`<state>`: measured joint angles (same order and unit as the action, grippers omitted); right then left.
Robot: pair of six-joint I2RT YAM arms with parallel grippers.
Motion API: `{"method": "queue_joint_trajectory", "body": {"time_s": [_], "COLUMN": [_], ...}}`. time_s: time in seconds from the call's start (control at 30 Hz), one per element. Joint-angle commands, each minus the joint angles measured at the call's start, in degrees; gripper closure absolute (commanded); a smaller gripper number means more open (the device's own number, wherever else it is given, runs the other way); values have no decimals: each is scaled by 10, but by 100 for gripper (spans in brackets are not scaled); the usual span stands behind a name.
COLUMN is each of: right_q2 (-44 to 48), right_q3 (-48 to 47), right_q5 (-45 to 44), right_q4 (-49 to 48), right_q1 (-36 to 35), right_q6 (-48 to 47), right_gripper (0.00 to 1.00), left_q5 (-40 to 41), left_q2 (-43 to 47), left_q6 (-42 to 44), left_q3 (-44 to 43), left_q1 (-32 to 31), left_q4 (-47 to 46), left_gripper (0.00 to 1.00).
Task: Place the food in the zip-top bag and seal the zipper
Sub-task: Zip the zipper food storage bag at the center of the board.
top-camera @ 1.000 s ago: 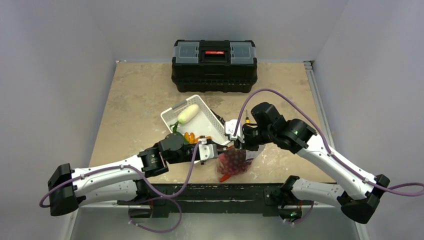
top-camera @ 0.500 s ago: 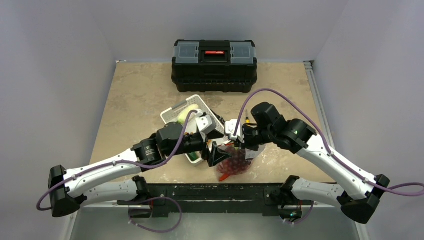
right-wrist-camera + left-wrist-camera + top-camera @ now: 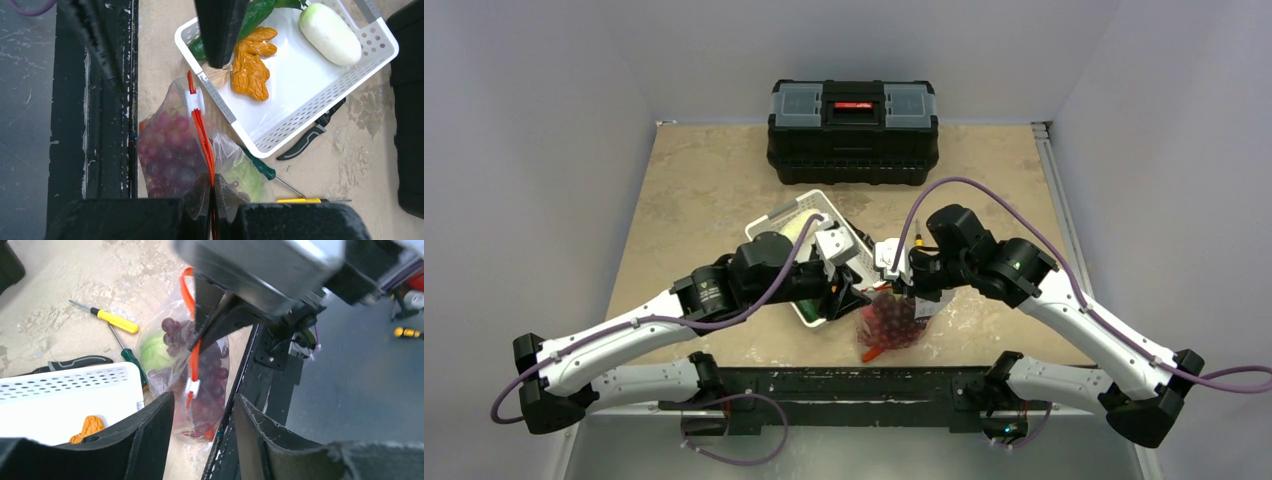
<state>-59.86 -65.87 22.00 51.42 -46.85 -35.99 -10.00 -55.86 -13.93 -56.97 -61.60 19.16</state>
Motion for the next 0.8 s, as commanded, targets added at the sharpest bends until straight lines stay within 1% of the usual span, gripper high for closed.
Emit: {"method": "queue_joint_trajectory", "body": {"time_s": [0.0,0.07,0.13,0.2,0.27,0.37,0.43,0.5,0.6,0.67,0.7,0.73,0.77], "right_q2": [12,10,11,11,11,10,10,9,11,12,12,13,13], "right_q3": [-10,-13,-13,-13,-14,-14,-15,-16,-16,-17,-16,-15,-15], "right_q5": [8,9,10,10,11,12,13,13,11,10,10,10,10], "right_q4": [-37,-35,-33,-34,-34,-33,-34,-34,-34,-33,-33,-33,-34], "right_q1": [2,2,2,2,2,2,2,2,2,2,1,1,2], "right_q6": [-1,0,-1,-1,-1,-1,-1,-2,-3,-3,-3,-3,-3], "right_gripper": [100,100,100,100,100,100,100,100,100,100,100,100,100], "left_q5": [30,43,56,62,72,70,70,59,37,39,43,45,48], "left_q2": [0,8,10,8,6,5,5,8,10,8,7,8,9], "left_q6": [129,164,171,182,194,219,235,245,252,251,250,247,245], "left_q3": [-5,15,23,26,32,52,67,78,84,84,85,88,89], "left_q1": [-42,-57,-61,-62,-63,-69,-71,-71,-71,-71,-71,-71,-71], "left_q4": [-25,-64,-80,-83,-92,-121,-150,-161,-161,-155,-152,-151,-152], "left_gripper": [53,49,49,53,60,68,73,75,72,69,67,62,59]}}
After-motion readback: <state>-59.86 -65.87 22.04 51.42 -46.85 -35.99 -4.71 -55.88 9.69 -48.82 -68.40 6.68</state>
